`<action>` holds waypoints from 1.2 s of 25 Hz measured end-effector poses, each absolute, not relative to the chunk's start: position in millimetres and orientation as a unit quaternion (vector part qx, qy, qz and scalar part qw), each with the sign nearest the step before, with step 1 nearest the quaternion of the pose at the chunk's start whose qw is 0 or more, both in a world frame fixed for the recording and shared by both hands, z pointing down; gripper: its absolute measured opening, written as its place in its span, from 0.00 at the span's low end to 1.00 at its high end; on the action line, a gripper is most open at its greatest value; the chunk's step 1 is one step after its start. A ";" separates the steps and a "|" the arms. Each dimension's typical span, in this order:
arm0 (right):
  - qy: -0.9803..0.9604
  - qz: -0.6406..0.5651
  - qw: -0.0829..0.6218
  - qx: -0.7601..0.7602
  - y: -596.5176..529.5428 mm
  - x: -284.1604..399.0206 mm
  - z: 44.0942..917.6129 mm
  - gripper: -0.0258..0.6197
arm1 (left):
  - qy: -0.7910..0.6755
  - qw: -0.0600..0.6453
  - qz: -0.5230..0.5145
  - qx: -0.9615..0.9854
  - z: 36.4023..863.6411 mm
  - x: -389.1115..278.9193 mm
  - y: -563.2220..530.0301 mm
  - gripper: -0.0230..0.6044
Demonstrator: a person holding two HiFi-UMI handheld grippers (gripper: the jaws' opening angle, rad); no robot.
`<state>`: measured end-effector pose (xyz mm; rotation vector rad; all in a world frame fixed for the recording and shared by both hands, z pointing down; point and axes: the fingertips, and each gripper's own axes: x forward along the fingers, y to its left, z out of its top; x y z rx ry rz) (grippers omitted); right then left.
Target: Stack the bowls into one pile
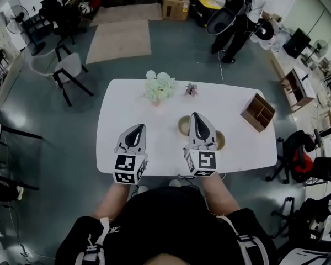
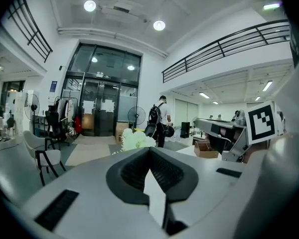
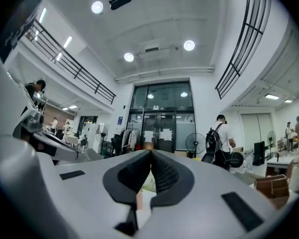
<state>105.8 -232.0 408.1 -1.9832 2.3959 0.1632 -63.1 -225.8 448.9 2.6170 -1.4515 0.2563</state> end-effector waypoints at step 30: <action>0.715 0.030 0.025 -0.698 -179.6 227.7 424.8 0.06 | -0.439 0.081 0.071 0.892 469.4 35.6 -189.8 0.06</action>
